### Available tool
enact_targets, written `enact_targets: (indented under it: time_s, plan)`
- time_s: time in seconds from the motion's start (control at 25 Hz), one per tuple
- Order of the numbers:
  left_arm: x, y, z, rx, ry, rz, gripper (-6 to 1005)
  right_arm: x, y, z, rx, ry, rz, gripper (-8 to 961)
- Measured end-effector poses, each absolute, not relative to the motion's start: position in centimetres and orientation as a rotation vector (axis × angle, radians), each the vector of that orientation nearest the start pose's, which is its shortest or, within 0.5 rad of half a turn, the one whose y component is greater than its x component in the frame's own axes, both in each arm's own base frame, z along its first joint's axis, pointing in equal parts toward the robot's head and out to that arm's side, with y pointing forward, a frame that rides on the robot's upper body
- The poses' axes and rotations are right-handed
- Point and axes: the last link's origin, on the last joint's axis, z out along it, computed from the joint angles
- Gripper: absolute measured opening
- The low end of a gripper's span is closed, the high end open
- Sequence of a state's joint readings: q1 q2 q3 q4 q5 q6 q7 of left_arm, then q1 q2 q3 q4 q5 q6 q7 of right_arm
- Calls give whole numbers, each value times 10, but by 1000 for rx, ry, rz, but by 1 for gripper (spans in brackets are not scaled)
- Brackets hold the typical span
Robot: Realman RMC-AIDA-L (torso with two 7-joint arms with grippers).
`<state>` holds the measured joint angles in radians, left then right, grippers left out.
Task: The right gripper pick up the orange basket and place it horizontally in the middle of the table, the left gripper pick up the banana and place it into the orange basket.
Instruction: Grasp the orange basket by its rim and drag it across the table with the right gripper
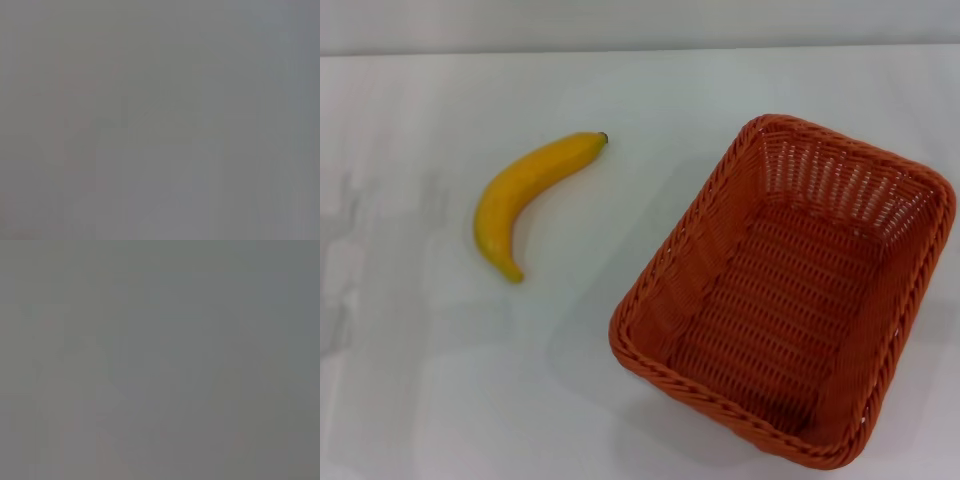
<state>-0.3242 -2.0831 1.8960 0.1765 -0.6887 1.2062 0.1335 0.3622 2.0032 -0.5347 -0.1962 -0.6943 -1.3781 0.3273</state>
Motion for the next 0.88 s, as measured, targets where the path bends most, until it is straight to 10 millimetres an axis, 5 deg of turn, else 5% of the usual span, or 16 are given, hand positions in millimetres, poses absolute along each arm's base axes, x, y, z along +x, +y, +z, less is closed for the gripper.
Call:
enact_targets:
  time_s: [0.36,0.52,0.68,0.88]
  plan:
    - [-369,304,26,-1363,-416,-440,863,338,334,199,-1463,668,1464,702]
    - [-368,305,26,-1367,-413,-443,863,311,347,225,-1646,815,1651,701]
    - [-365,308,25,-1369,-408,-452,863,283,360,235,-1897,903,1629,701]
    - [-361,312,25,-1374,-400,-461,863,241,374,230,-2355,952,1348,701]
